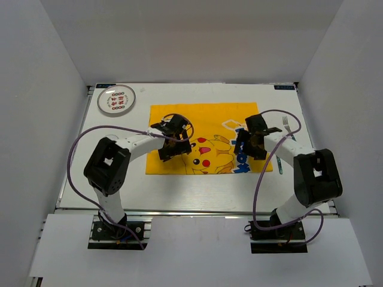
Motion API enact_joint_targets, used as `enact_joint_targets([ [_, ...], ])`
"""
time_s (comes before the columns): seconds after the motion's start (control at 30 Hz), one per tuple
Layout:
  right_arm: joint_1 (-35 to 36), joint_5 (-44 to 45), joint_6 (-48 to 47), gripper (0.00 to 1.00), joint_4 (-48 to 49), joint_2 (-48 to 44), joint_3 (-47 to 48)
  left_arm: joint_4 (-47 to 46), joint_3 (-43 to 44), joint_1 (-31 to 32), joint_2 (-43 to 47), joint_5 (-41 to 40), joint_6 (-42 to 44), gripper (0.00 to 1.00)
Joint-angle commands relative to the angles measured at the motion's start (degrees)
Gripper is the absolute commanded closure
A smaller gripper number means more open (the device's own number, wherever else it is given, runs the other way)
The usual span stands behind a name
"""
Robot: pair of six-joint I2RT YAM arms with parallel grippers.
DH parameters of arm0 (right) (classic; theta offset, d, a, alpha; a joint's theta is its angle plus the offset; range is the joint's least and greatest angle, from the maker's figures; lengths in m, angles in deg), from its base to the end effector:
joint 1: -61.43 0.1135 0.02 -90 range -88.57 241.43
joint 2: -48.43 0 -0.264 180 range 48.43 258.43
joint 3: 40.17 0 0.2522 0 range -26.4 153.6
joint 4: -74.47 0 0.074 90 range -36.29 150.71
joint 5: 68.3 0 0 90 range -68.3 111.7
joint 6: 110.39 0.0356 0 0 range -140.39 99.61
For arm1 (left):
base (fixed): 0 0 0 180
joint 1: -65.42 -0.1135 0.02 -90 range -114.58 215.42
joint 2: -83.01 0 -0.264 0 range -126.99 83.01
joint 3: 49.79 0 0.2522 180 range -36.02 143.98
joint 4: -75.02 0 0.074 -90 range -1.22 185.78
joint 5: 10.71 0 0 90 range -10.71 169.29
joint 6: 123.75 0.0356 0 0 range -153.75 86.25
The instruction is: Set the dinner table for one person
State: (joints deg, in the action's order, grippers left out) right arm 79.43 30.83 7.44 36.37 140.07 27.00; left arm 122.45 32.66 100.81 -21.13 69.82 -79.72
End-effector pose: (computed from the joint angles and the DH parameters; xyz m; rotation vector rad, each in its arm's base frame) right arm 0.2941 0.0896 0.1760 0.2774 2.6256 0.0567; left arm 0.2950 -0.2024 0.1743 -0.2958 2.7391 -0.1578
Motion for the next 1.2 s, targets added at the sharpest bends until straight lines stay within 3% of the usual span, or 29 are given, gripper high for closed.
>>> enact_joint_targets([
  [0.0, 0.02, -1.74, -0.68, 0.11, -4.22, -6.55, 6.00, 4.73, 6.36, 0.29, 5.78, -3.16, 0.88, 0.02],
  [0.2, 0.19, -3.58, -1.90, 0.11, -7.92, -16.30, 12.68, 12.29, 19.96, -2.78, 6.93, -8.88, 4.66, 0.02],
  [0.3, 0.19, -4.12, -2.52, 0.11, -9.41, -19.64, 13.74, 17.47, 28.31, -4.98, 3.08, -9.86, 5.63, 0.02],
  [0.33, 0.02, -4.12, -2.70, 0.11, -9.15, -21.22, 13.39, 18.96, 34.18, -5.51, 0.63, -9.86, 5.63, 0.02],
  [0.47, -0.25, -1.66, -3.49, 0.11, -8.79, -21.33, 10.40, 22.74, 44.23, -7.53, -3.26, -9.07, 6.86, 0.02],
  [0.6, -0.16, -4.90, -4.28, 0.11, -5.47, -22.64, 7.24, 26.18, 56.01, -12.01, -6.86, -8.81, 8.53, 0.02],
  [0.7, -0.33, -4.11, -4.54, 0.11, -6.33, -21.94, 7.59, 22.50, 56.99, -17.54, -6.69, -2.93, 9.59, 0.02],
  [0.87, 0.02, -16.23, -2.36, 0.11, 3.23, -28.61, 0.67, 17.23, 57.00, -28.96, -8.10, 5.51, 9.06, 0.02],
  [1.17, 0.37, -27.23, -1.56, 0.11, 7.20, -38.80, -8.57, 8.25, 56.74, -37.84, -13.90, 5.79, 11.96, 0.02],
])
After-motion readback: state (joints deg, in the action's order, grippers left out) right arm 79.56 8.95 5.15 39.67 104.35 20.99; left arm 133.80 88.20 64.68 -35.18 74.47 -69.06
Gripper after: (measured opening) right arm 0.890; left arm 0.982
